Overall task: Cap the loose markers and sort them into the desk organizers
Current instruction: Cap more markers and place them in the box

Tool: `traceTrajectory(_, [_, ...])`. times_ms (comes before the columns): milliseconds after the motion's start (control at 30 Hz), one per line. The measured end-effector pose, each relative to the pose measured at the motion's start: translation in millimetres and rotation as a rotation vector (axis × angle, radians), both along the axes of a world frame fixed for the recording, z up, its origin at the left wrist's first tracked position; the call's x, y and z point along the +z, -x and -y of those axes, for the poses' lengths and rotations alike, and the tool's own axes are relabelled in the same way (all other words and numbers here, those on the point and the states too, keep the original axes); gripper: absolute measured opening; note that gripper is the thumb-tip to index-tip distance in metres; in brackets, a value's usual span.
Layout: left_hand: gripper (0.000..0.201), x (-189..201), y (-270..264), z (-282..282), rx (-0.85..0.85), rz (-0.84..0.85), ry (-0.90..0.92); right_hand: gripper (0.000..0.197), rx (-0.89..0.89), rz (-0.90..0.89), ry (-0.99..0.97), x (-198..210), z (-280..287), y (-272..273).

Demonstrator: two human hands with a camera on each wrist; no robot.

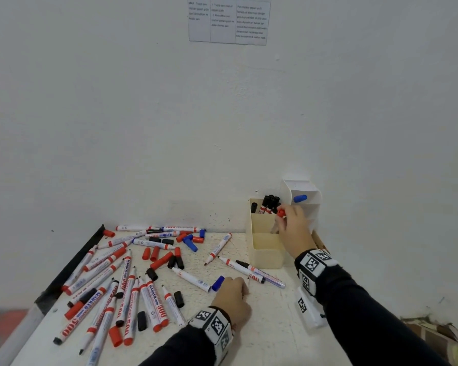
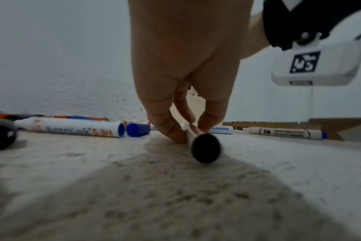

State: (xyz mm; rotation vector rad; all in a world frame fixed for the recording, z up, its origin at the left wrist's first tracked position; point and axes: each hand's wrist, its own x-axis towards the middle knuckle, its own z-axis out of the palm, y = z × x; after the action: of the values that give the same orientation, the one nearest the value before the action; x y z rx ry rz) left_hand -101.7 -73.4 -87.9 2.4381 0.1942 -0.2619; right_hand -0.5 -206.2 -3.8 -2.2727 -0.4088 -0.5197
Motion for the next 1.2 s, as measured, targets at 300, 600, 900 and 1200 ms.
traceTrajectory(300, [0.022,6,6,-38,0.249,0.135,0.322,0.026,-0.193,-0.089,0.397,-19,-4,0])
traceTrajectory(600, [0.050,33,17,-88,0.485,0.198,0.627,0.029,-0.177,-0.137,0.385,-20,-27,14])
traceTrajectory(900, [0.038,33,50,-146,0.670,0.276,0.457,0.022,0.435,-0.468,0.408,-45,-83,66])
traceTrajectory(1200, [0.037,30,76,-173,0.572,0.261,0.413,0.039,0.515,-0.556,0.629,-63,-158,111])
